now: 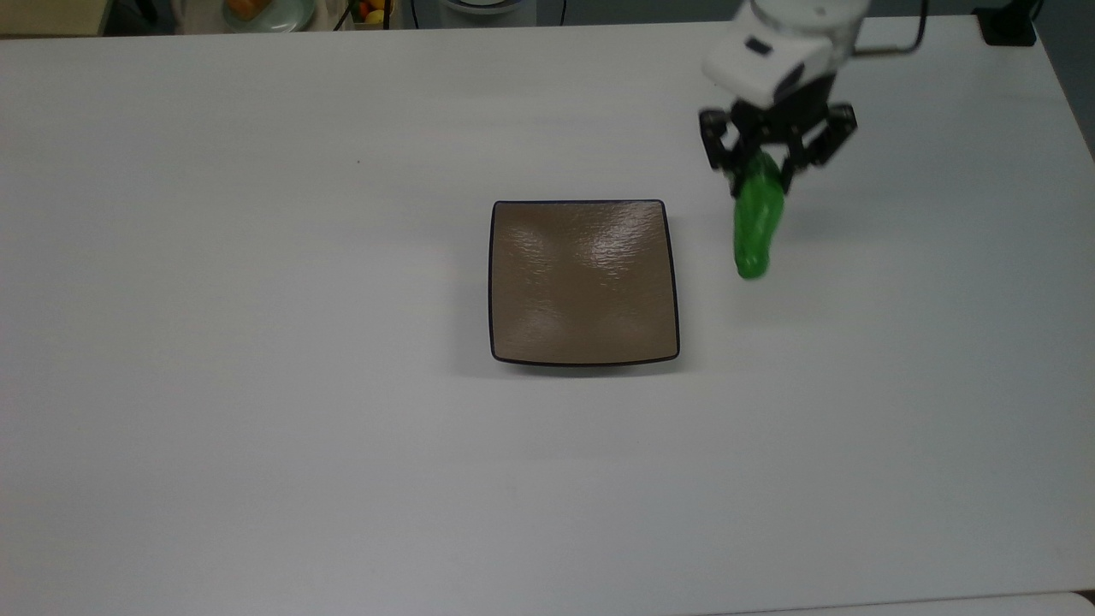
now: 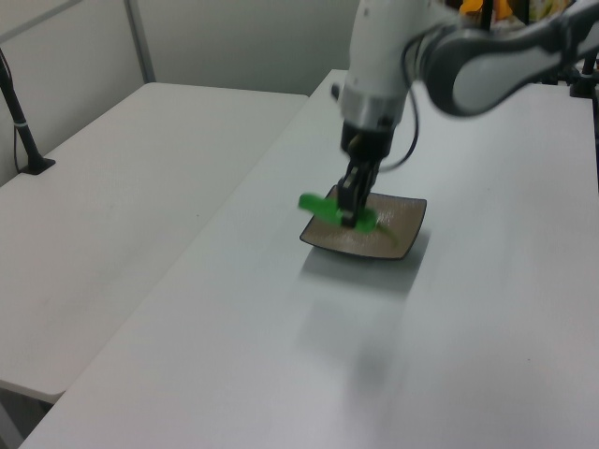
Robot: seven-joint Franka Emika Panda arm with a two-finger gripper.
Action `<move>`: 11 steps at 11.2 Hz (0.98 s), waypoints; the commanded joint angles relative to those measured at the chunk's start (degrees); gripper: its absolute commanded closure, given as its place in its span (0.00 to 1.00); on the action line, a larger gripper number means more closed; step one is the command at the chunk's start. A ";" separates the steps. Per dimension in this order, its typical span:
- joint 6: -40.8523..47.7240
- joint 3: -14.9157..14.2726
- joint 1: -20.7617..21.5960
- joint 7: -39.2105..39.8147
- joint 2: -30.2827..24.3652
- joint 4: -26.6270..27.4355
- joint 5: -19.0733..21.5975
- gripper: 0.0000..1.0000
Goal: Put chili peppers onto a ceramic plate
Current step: 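Lift the held chili pepper and carry it over the brown plate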
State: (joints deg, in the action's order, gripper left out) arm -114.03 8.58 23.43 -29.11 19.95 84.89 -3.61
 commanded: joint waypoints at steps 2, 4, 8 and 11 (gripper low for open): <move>9.60 -4.87 -1.45 12.20 -11.40 5.80 5.88 0.85; 11.80 -6.38 -5.30 18.97 -13.18 6.61 8.78 0.85; 10.94 -6.99 -10.15 25.67 -9.86 7.57 9.93 0.84; 4.19 -7.70 -10.59 26.21 -6.77 9.93 9.85 0.84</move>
State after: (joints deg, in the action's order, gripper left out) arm -104.64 1.62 12.74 -4.68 11.71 92.50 5.22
